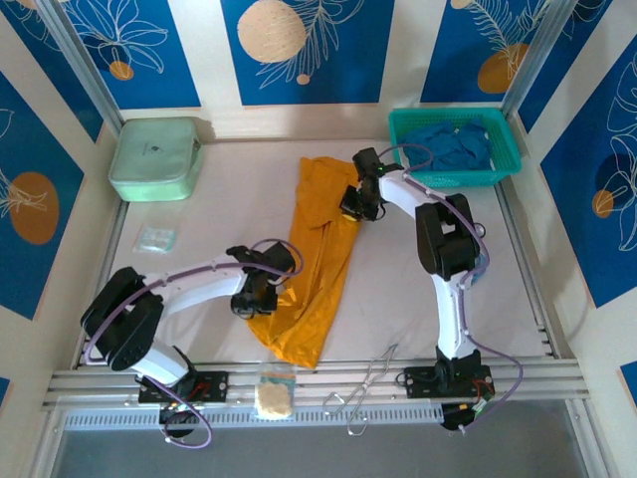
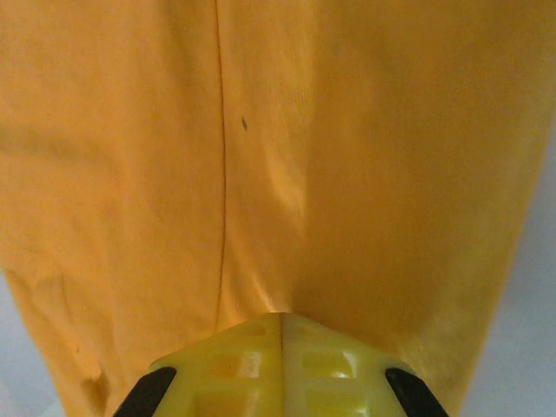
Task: Fold and stack the t-shirts
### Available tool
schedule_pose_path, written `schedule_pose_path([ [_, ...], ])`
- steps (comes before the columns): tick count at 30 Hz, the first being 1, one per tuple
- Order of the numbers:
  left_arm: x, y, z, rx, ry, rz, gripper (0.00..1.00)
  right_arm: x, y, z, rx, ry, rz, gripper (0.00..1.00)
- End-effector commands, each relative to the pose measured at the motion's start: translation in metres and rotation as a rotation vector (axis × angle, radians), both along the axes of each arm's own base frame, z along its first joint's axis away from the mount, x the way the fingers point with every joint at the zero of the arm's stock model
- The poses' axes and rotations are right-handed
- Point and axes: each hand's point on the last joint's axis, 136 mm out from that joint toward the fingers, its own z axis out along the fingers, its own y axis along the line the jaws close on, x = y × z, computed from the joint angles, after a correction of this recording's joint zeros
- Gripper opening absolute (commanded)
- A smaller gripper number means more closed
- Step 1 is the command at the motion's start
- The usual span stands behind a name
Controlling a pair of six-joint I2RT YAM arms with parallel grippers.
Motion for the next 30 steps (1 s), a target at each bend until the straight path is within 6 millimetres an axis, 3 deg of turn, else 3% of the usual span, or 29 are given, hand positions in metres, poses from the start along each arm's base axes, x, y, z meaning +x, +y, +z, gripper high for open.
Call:
schedule_pose_path([
  [1,-0.006,-0.012,-0.024,-0.047,0.024,0.051,0.26,0.001,-0.004,-0.016,-0.045,0.062,-0.021,0.00],
  [6,-0.027,-0.003,-0.052,-0.029,0.094,0.130,0.23,0.017,-0.004,-0.032,-0.057,0.091,-0.003,0.00],
  [15,-0.066,-0.006,-0.054,-0.106,0.126,0.294,0.24,0.061,-0.020,-0.044,-0.077,0.093,0.044,0.00],
  [22,-0.063,-0.042,-0.041,-0.267,0.092,0.351,0.28,0.085,-0.013,-0.039,0.028,0.019,0.164,0.00],
  [27,-0.057,-0.061,-0.024,-0.270,0.066,0.307,0.31,0.087,-0.003,-0.015,0.099,-0.058,0.287,0.02],
  [30,-0.050,-0.060,-0.009,-0.237,0.035,0.278,0.34,0.086,0.002,0.023,0.084,-0.138,0.337,0.14],
])
